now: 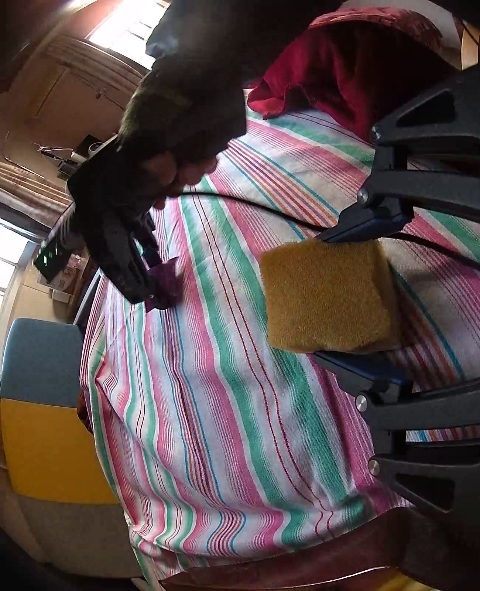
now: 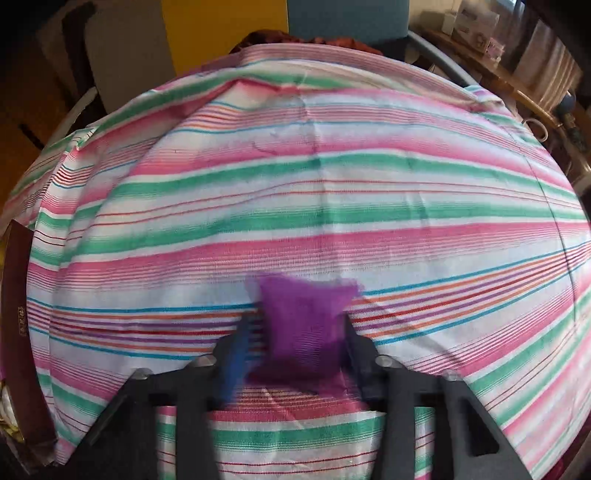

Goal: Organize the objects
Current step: 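Grasp the yellow sponge with the left tool while the right tool grasps the other purple packet, then carry the yellow sponge into the gold tray and open the left tool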

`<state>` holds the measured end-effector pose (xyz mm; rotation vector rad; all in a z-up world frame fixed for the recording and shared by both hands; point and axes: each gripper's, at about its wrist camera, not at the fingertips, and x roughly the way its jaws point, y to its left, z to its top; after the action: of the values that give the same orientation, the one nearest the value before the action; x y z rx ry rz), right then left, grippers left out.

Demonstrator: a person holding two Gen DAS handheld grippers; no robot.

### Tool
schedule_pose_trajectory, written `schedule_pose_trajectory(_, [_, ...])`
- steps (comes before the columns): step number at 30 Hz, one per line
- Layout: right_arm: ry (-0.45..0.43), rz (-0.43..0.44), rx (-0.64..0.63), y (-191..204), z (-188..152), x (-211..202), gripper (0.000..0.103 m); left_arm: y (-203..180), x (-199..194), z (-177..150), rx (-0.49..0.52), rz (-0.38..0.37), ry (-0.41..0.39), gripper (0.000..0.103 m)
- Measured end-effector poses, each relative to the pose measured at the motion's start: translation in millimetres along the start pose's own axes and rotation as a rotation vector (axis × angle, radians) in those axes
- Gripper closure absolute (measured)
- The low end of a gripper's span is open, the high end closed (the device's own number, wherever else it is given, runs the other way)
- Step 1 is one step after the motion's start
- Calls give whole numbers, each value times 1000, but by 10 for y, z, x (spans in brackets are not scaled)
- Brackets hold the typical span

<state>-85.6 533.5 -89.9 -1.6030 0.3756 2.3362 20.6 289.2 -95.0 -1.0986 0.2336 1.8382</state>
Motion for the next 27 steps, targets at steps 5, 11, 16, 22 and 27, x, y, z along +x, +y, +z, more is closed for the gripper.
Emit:
schedule_pose_trajectory(5, [-24, 51, -33, 59, -351, -161, 68, 5, -42, 1, -8, 7, -7, 49])
schedule_pose_trajectory(11, [-80, 117, -40, 155, -771, -288, 68, -23, -208, -63, 2, 48, -24, 49])
schedule_pose_trajectory(16, [-100, 99, -61, 194, -847, -300, 67, -89, -539, -120, 51, 76, -82, 49])
schedule_pose_trajectory(22, [-122, 83, -88, 230, -860, -275, 67, -34, -769, -173, 20, 104, -114, 49])
schedule_pose_trajectory(27, [-121, 102, -97, 238, -842, -247, 64, -42, -951, -184, 10, 115, -150, 49])
